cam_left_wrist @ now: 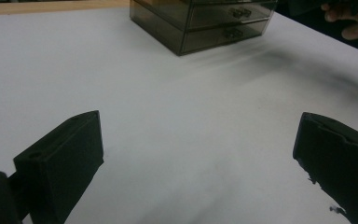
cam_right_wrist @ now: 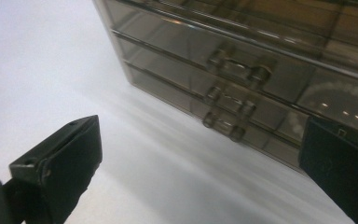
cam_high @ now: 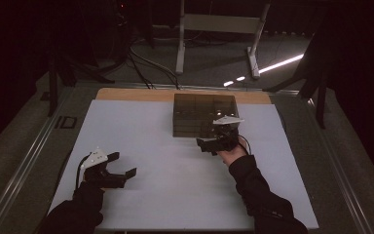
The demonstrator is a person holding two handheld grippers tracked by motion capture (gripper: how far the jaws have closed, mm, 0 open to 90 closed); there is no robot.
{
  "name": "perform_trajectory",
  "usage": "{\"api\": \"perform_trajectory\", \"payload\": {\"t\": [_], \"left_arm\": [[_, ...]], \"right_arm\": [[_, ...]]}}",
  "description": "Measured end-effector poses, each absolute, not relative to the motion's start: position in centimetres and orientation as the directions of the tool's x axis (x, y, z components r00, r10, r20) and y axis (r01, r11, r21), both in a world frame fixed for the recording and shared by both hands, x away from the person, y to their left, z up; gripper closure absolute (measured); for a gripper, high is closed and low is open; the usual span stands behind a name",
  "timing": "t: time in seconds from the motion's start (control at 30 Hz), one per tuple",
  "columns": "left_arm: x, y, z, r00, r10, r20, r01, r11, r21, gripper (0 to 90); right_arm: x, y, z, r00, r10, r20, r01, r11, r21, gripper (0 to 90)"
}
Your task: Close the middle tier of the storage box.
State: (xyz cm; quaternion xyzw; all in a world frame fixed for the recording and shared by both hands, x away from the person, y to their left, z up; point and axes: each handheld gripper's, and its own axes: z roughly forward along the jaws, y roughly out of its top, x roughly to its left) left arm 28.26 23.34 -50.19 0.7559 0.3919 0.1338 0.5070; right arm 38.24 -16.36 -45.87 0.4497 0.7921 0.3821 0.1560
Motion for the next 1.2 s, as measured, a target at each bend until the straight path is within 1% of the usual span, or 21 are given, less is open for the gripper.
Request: {"api": "perform_trajectory", "payload": {"t": [0.03, 0.1, 0.17, 0.33, 0.57, 0.97, 1.2], "left_arm": [[28.3, 23.4, -50.2, 0.658, 0.727, -0.196, 0.457, -0.178, 0.872, 3.2], [28.3, 23.4, -50.1, 0.657, 0.728, -0.196, 0.454, -0.175, 0.873, 3.2], [28.3, 23.4, -50.1, 0.657, 0.728, -0.197, 0.454, -0.174, 0.874, 3.2], [28.3, 23.3, -50.2, 0.659, 0.726, -0.196, 0.456, -0.178, 0.872, 3.2], [28.2, 23.3, -50.1, 0.662, 0.724, -0.195, 0.453, -0.180, 0.873, 3.2], [28.1, 23.4, -50.1, 0.662, 0.723, -0.195, 0.453, -0.179, 0.873, 3.2], [28.1, 23.4, -50.0, 0.662, 0.724, -0.194, 0.452, -0.180, 0.874, 3.2]], "right_arm": [[38.2, -16.3, -45.7, -0.571, 0.814, 0.103, 0.583, 0.314, 0.749, 0.0], [38.1, -16.2, -45.6, -0.581, 0.807, 0.107, 0.583, 0.321, 0.746, 0.0], [37.9, -16.1, -45.5, -0.611, 0.784, 0.109, 0.568, 0.338, 0.751, 0.0], [37.6, -16.3, -45.4, -0.640, 0.758, 0.127, 0.552, 0.338, 0.762, 0.0], [36.8, -16.8, -45.3, -0.690, 0.717, 0.095, 0.491, 0.368, 0.789, 0.1], [35.5, -17.7, -46.2, -0.733, 0.673, 0.100, 0.463, 0.385, 0.798, 0.1], [35.0, -18.0, -46.7, -0.741, 0.663, 0.103, 0.454, 0.382, 0.805, 0.1]]}}
